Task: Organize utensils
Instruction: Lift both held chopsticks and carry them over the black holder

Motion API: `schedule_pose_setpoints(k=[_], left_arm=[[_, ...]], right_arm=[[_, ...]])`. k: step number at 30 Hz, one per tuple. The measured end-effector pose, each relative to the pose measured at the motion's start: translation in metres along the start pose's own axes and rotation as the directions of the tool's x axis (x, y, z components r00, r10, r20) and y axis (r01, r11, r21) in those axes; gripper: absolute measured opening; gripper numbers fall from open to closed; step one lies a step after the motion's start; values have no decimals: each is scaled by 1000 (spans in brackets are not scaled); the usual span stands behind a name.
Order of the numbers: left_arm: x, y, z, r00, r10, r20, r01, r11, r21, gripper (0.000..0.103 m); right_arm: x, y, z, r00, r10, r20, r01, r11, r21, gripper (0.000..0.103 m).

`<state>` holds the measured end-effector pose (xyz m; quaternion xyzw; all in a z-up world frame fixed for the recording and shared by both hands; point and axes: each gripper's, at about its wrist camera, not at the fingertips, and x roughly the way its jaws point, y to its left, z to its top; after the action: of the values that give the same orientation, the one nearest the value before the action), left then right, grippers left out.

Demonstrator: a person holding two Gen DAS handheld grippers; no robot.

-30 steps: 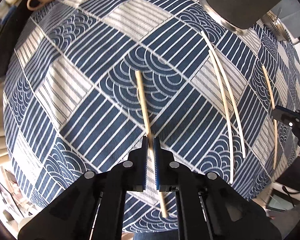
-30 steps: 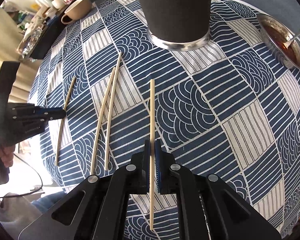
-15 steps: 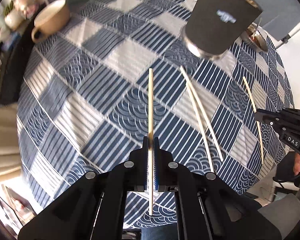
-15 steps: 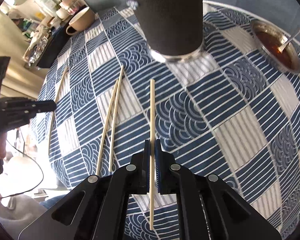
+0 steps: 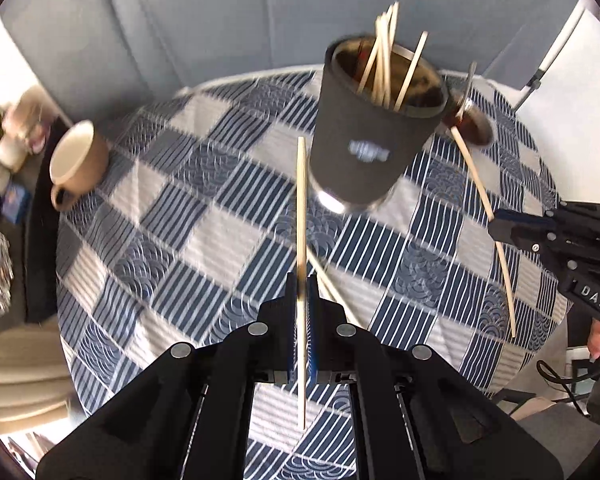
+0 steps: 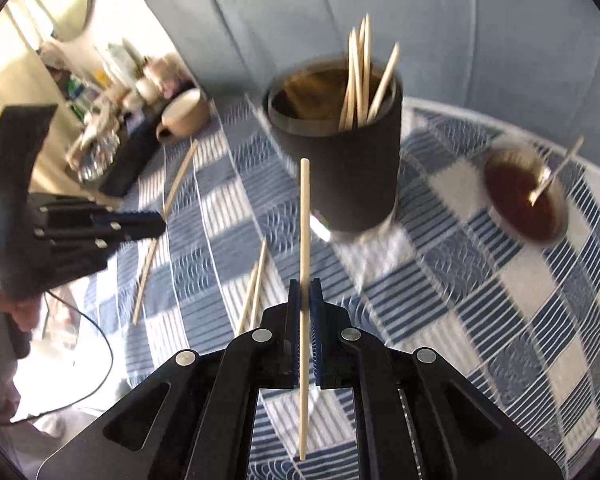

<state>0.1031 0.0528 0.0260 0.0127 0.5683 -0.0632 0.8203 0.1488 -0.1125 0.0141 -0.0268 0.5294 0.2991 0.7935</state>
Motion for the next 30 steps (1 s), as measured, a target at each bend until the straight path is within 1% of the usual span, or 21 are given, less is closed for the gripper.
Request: schedule_pose_setpoints(k=[5, 7, 13, 16, 20, 21, 25, 27, 29, 30], left_arm=[[-18, -7, 27, 998, 4, 57, -6, 1000, 28, 5], [-24, -8, 38, 997, 16, 77, -19, 999, 43, 5], [-44, -9, 73, 988, -6, 153, -1, 999, 39, 5], [-50, -9, 89, 983, -32, 182, 26, 999, 35, 5], [-52, -12, 109, 974, -43, 222, 31, 998, 57, 5], [-52, -13, 115, 972, -55, 228, 42, 997, 63, 5], [-45, -15, 132, 971, -74, 226, 60, 996, 67, 5], [-39, -15, 141, 970, -100, 224, 88, 994, 61, 5], [-37, -15, 147, 965, -117, 233, 106, 993, 59, 5], [-35, -15, 151, 961, -123, 247, 113, 992, 55, 5]], right_arm=[[-26, -4, 34, 996, -1, 84, 1, 1000, 0, 5], [-34, -5, 44, 994, 3, 111, -3, 1000, 1, 5], [-54, -11, 79, 980, 26, 197, -30, 999, 17, 5], [-55, -16, 91, 977, 32, 210, -37, 999, 17, 5], [-55, -23, 105, 972, 52, 228, -62, 997, 36, 5], [-54, -24, 107, 971, 52, 232, -64, 997, 42, 5], [-50, -31, 121, 966, 65, 248, -81, 995, 54, 5], [-47, -34, 129, 964, 70, 256, -89, 994, 63, 5], [-44, -37, 134, 964, 61, 259, -83, 994, 74, 5], [-42, -38, 138, 965, 43, 258, -67, 994, 85, 5]])
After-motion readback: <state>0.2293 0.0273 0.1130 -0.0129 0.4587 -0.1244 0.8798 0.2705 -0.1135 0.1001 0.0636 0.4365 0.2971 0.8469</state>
